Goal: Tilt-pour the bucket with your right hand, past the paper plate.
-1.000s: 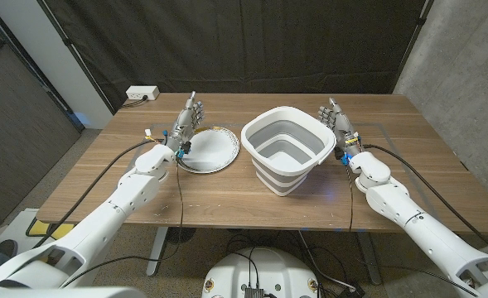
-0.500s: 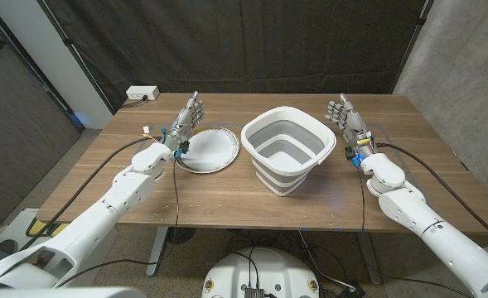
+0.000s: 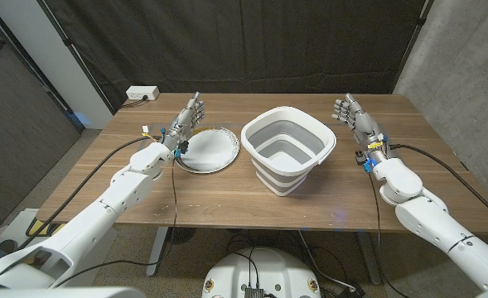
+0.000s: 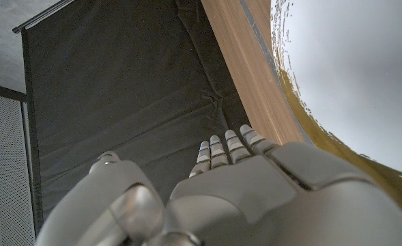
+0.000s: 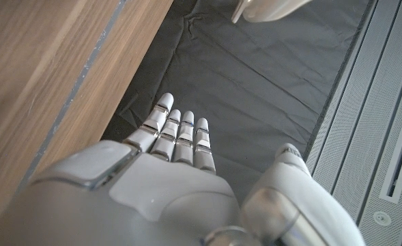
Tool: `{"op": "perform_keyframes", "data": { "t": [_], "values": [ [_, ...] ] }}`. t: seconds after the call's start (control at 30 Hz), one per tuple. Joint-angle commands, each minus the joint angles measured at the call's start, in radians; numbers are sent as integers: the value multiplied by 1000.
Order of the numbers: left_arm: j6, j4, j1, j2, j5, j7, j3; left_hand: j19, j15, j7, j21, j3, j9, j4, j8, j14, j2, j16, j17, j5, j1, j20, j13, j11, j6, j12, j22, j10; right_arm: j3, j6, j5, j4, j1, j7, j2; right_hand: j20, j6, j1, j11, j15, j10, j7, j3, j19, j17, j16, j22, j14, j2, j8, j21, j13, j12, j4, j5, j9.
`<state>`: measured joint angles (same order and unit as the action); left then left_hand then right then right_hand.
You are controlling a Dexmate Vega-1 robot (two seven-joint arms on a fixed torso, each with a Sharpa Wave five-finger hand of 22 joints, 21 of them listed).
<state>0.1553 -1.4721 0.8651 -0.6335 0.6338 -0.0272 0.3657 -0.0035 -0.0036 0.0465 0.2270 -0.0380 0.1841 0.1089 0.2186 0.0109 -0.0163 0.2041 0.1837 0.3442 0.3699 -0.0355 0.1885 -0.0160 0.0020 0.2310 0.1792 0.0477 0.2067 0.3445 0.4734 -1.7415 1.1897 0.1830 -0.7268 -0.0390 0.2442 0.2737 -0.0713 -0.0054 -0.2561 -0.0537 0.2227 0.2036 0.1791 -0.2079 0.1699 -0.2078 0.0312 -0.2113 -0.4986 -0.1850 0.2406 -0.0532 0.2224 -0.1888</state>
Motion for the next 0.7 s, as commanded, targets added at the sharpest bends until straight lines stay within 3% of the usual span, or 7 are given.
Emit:
{"op": "perform_keyframes", "data": {
  "t": [0.03, 0.3, 0.47, 0.7],
  "values": [
    [-25, -40, 16, -18, -1, 29, -8, 7, -1, 2, 0, 1, 2, -5, 6, 11, 12, 4, 1, 4, 5, -22, 4, -1, 7, 3, 5, 10, -65, 61, -99, -80, 110, 56, -18, -40, 17, 23, 6, -7, -24, 4, 2, 27, 2, -11, 3, -23, -3, -7, 0, -3, 10, -12, -2, -2],
    [-34, -60, 20, -17, 19, 23, -13, 13, -3, 2, 1, 3, 2, -6, 6, 20, 19, 6, 1, 4, 12, -22, 4, -2, 13, 4, 5, 17, -119, 145, -156, -105, 186, 75, 5, -55, 50, 54, 22, -27, -65, 19, 9, 91, 2, -15, 3, -70, -6, -12, -2, -4, 20, -31, -2, -4],
    [-50, -80, 19, -33, 37, 0, -17, 20, -3, 3, 2, 4, 2, -8, 5, 26, 22, 6, 2, 3, 16, -21, 4, 0, 17, 4, 5, 22, -170, 147, -229, -147, 244, 99, 5, -60, 60, 62, 21, -34, -77, 25, 12, 101, 2, -17, 3, -84, -10, -14, 0, -4, 22, -36, -1, -4],
    [-84, -128, 25, -39, 24, 50, -15, 27, -2, 5, 3, 4, 2, -10, 8, 37, 27, 7, 2, 2, 22, -21, 4, 1, 31, 6, 5, 33, -262, 153, -333, -204, 331, 124, 22, -65, 66, 74, 30, -41, -83, 32, 17, 106, 2, -14, 3, -87, -15, -14, 5, -4, 23, -41, 0, -5]
  ]
}}
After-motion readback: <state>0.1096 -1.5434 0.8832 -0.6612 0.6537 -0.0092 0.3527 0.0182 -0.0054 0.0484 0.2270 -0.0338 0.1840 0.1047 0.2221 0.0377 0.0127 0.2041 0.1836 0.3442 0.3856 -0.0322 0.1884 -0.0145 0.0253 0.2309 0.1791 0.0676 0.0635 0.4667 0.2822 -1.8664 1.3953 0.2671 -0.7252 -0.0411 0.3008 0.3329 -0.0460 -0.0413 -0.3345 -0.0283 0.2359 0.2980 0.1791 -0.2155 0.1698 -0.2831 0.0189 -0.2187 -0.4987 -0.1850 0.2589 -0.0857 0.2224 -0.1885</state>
